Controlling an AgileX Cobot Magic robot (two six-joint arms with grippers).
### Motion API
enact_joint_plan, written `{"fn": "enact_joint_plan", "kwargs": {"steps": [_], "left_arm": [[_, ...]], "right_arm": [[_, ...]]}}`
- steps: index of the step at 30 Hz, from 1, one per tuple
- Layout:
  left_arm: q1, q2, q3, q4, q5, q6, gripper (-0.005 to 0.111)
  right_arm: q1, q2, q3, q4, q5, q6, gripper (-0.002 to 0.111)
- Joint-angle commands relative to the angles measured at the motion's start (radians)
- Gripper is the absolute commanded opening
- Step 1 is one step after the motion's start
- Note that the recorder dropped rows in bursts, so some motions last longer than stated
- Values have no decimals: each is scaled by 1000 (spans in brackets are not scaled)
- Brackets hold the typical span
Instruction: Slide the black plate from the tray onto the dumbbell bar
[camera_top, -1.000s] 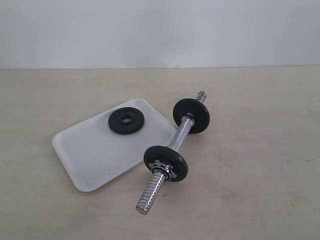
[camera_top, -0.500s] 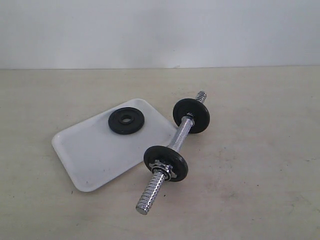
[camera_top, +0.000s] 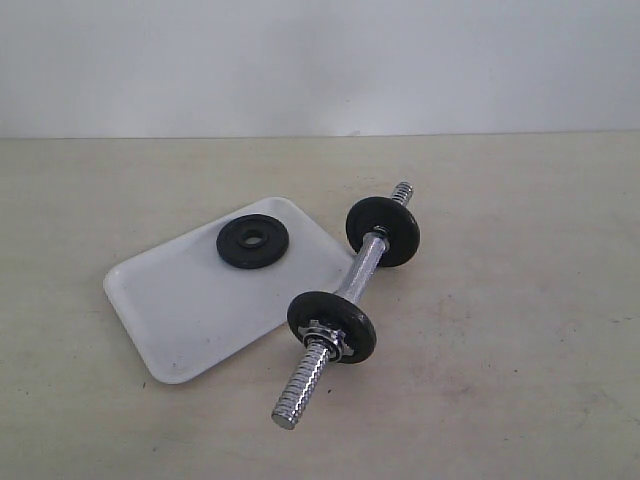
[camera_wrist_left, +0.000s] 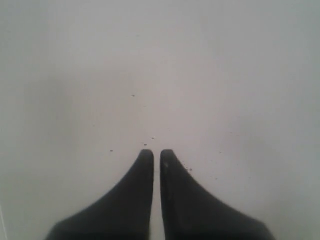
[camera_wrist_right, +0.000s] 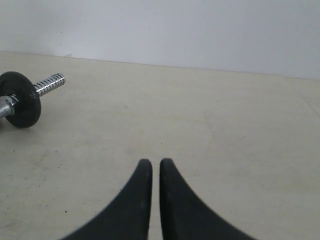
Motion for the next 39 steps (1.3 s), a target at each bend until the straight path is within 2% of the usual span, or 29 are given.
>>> {"fn": "enact_joint_plan", "kwargs": {"steps": [1,11,13,17,23,28,32,39], "left_arm": [[-5,5,-5,-6,106,-122,4],[-5,5,-5,-6,48,-124,4],[-5,5,-5,-1,48,-124,4],[-5,5,-5,-1,43,-124,4],[-5,5,-5,-1,13,-124,4],[-5,5,-5,-1,3,-122,4],[-5,3,-5,-1,-4,-122,4],[-5,3,-5,-1,-4,-122,4]], "right_arm": [[0,-5,0,2,-16,-4,4],[0,-5,0,-2,-16,-9,4],[0,-5,0,-5,-61,-13,4],[3,-5,0,58,-367,30,4],[3,-5,0,132,-927,265,4],[3,-5,0,132,-1250,329,4],[3,-5,0,132,-1386,329,4],[3,-5,0,152,-1447,333,4]]}}
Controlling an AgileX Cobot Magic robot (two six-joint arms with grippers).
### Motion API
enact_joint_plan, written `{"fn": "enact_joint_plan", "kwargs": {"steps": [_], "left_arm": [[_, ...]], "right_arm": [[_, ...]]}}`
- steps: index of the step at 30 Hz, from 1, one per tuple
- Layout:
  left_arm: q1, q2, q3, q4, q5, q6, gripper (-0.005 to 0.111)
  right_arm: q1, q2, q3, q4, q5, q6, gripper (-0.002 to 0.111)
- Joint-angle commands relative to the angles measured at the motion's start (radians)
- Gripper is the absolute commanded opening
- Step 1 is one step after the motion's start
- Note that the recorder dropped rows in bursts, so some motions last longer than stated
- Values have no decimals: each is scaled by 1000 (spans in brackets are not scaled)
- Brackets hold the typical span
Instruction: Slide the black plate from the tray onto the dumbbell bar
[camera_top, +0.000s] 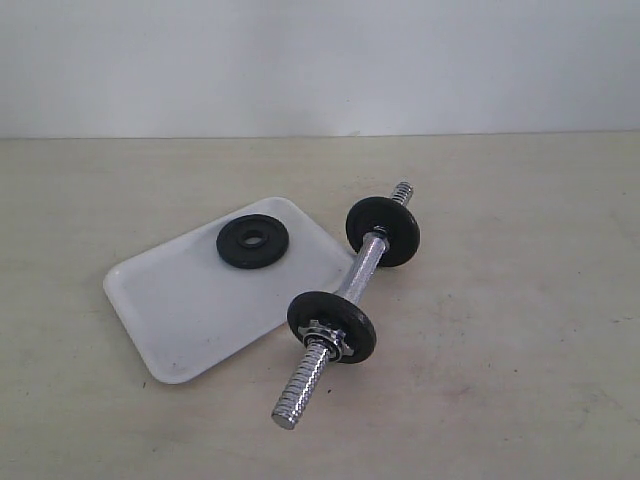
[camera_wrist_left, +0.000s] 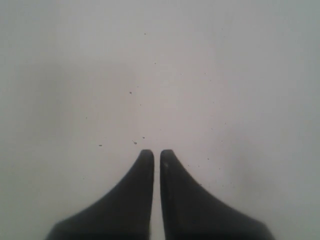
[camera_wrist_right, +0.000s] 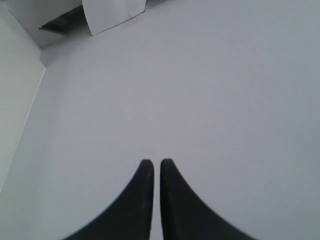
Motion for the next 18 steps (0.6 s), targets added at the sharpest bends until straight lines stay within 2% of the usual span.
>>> {"fn": "enact_joint_plan", "kwargs": {"steps": [1,8,10,15,18], "left_arm": [[-5,3,-5,1,-13,-10,4],[-5,3,-5,1,-58,-10,4],[-5,3,-5,1,-64,-10,4],[-5,3,-5,1,-88,-10,4],[-5,3,-5,1,-103,-10,4]], "right_arm": [[0,-1,0,31,-30,2,4],[0,-1,0,25,153,8,4],[0,-1,-10,25,293,6,4],[0,-1,-182,19,752,-104,4],[0,29,-296,9,909,-221,4]]}}
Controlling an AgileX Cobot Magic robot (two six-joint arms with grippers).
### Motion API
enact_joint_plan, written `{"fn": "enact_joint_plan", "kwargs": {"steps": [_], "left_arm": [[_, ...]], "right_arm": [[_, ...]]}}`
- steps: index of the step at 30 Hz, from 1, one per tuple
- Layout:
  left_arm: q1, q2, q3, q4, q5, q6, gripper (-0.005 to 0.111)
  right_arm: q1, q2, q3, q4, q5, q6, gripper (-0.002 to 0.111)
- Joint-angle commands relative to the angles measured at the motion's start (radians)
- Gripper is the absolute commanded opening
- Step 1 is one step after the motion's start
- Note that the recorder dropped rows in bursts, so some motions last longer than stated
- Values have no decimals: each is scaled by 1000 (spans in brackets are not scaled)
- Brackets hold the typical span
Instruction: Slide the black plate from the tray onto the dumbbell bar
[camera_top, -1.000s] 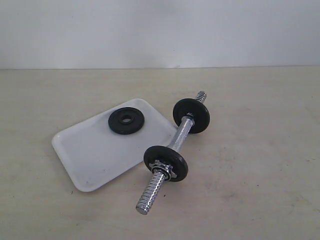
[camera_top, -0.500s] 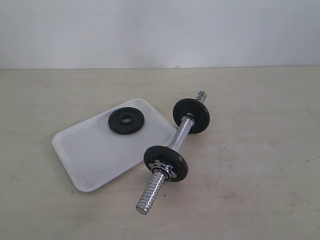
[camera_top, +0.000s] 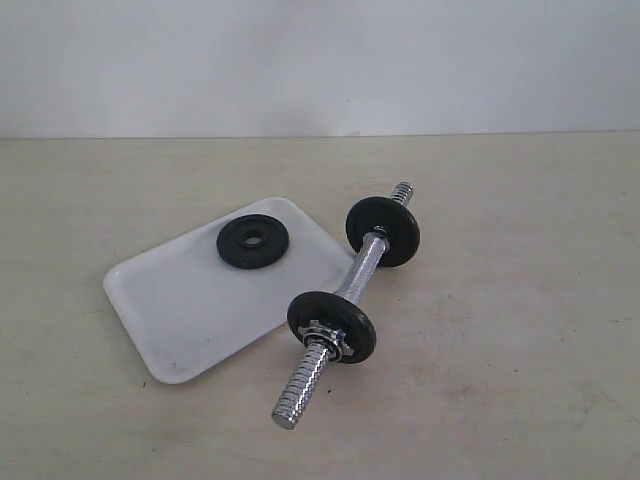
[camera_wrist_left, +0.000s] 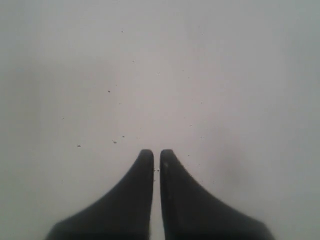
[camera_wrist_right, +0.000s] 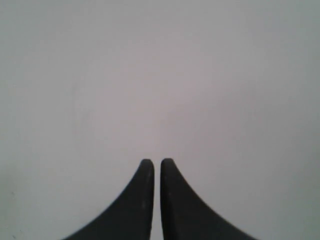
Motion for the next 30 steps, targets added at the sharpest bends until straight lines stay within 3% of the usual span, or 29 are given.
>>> {"fn": "enact_joint_plan", "kwargs": {"steps": [1,9,17,23,30], "left_arm": [[-5,3,-5,1,-40,-10,4],[-5,9,-5,36,-291,44,4],[-5,133,-5,36,-357,40,4],[-5,384,-27,36,-388,-18,4],[-26,698,-186,36,-392,-172,4]], "right_arm": [[0,42,-161,-30,265,-159,4],[0,221,-408,-30,646,-228,4],[0,463,-564,-21,1080,-228,4],[0,560,-578,90,1132,-228,4],[0,568,-578,107,1057,-221,4]]}}
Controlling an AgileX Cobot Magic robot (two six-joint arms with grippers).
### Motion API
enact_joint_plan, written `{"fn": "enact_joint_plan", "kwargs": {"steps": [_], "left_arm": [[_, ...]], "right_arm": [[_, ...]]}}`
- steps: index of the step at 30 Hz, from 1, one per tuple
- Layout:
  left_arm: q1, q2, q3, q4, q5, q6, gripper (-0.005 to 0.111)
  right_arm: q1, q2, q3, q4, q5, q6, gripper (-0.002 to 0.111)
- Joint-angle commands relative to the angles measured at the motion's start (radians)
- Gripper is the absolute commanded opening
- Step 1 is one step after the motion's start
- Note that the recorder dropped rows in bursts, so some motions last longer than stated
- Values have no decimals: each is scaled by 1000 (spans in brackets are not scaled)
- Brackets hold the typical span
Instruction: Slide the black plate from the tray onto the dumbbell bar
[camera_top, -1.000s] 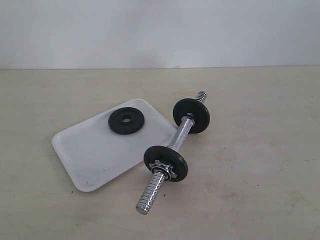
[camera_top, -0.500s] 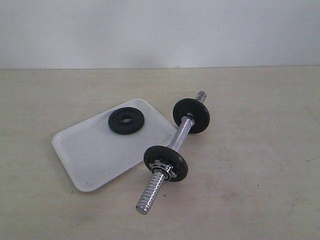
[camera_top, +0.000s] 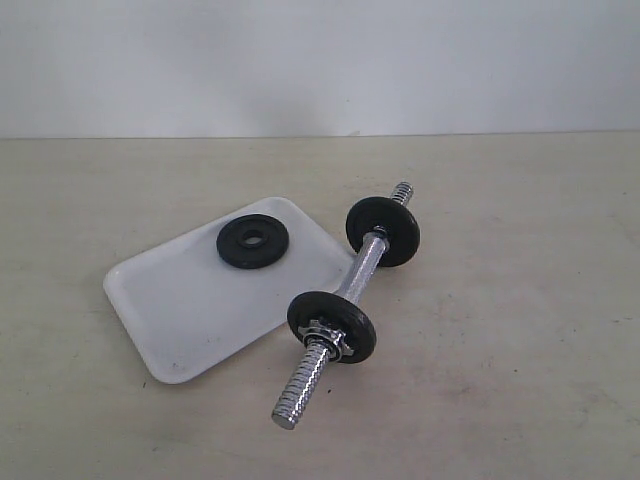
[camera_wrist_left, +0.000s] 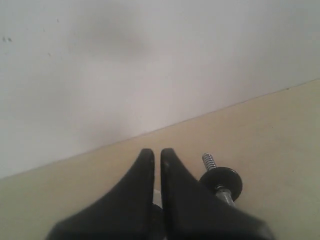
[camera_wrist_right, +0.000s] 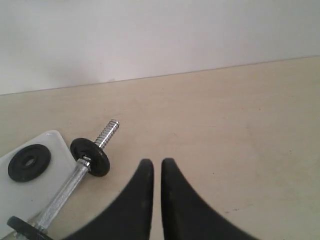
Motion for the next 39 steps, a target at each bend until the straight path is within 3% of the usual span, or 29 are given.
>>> {"fn": "enact_joint_plan", "kwargs": {"steps": [1,8,25,28,30,35,39], "left_arm": [[-37,188,-109,3,60,-98,4],[-147,345,-199,3,519,-36,4],[-501,663,-204,-2,738,31,4],[-558,717,-220,-128,754,107,4],[-600,746,-246,-252,774,261,4],[-724,823,-403,-677,1000,740,4],[-741,880,-557,-892,1003,935,4]], "right_arm": [[0,1,-13,21,-45,2,4],[0,1,-13,32,-48,0,4],[0,1,-13,32,-46,-3,4],[0,1,-13,32,-46,-3,4],[0,1,-13,32,-46,-3,4],[0,1,-13,32,-46,-3,4],[0,1,-13,32,-46,-3,4]]}}
